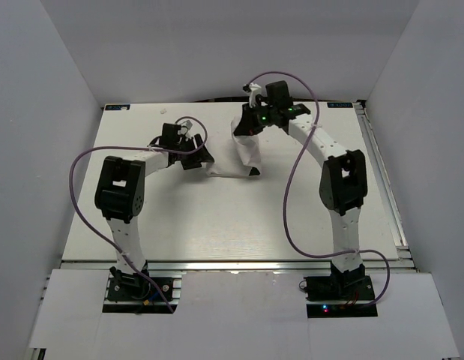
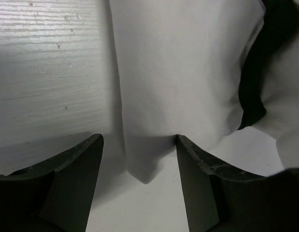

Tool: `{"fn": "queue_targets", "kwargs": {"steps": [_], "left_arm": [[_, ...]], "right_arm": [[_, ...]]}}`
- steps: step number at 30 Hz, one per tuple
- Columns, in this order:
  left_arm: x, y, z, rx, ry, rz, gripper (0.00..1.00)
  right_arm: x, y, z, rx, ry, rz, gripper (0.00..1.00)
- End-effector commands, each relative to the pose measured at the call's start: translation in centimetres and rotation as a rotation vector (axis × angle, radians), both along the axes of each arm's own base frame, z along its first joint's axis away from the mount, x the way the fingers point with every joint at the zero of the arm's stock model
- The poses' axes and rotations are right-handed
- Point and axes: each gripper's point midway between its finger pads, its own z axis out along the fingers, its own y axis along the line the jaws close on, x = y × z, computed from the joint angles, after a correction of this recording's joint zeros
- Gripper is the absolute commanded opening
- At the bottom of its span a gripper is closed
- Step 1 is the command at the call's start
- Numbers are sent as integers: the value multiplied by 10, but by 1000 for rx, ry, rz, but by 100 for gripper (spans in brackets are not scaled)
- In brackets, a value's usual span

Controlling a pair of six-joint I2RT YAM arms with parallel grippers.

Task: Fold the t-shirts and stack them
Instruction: Fold the long partially folded tshirt into a neat square

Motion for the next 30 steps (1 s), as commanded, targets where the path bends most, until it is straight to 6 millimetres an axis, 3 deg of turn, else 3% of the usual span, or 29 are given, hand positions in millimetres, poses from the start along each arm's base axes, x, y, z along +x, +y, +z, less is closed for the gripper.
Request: {"fn": "queue_targets", "kwargs": {"steps": [1, 6, 13, 14, 16, 17, 19, 21, 23, 24, 25, 29, 30], "left_arm": [[9, -2, 6, 1, -16, -4, 72], [10, -3, 15, 4, -41, 6, 72], [-4, 32, 57, 114, -128, 137, 73], [-9, 41, 71, 137, -152, 168, 73], [-22, 48, 73, 159, -151, 184, 73], [-28, 53, 86, 162, -179, 198, 73], [-44, 58, 83, 175, -169, 199, 73], [-57, 63, 93, 177, -184, 213, 73], [-72, 67, 88, 180, -163, 222, 73], [-78, 70, 98, 174, -189, 232, 73], [-88, 72, 92, 178, -168, 234, 73], [-110, 76, 110, 149, -197, 255, 73], [-113, 77, 105, 152, -182, 253, 73]], "right_arm": [[10, 24, 13, 36, -46, -21, 0], [17, 42, -8, 26, -19, -47, 0], [25, 61, -14, 41, -27, -87, 0], [25, 63, -15, 43, -25, -89, 0], [25, 69, -19, 49, -7, -91, 0], [24, 71, -20, 51, -7, -88, 0], [22, 76, -24, 50, 4, -91, 0], [21, 79, -28, 52, 12, -87, 0], [16, 84, -31, 50, 20, -74, 0], [12, 86, -36, 43, 29, -68, 0], [10, 89, -37, 41, 28, -65, 0], [12, 92, -44, 26, 26, -84, 0], [12, 93, -48, 23, 32, -85, 0]]}}
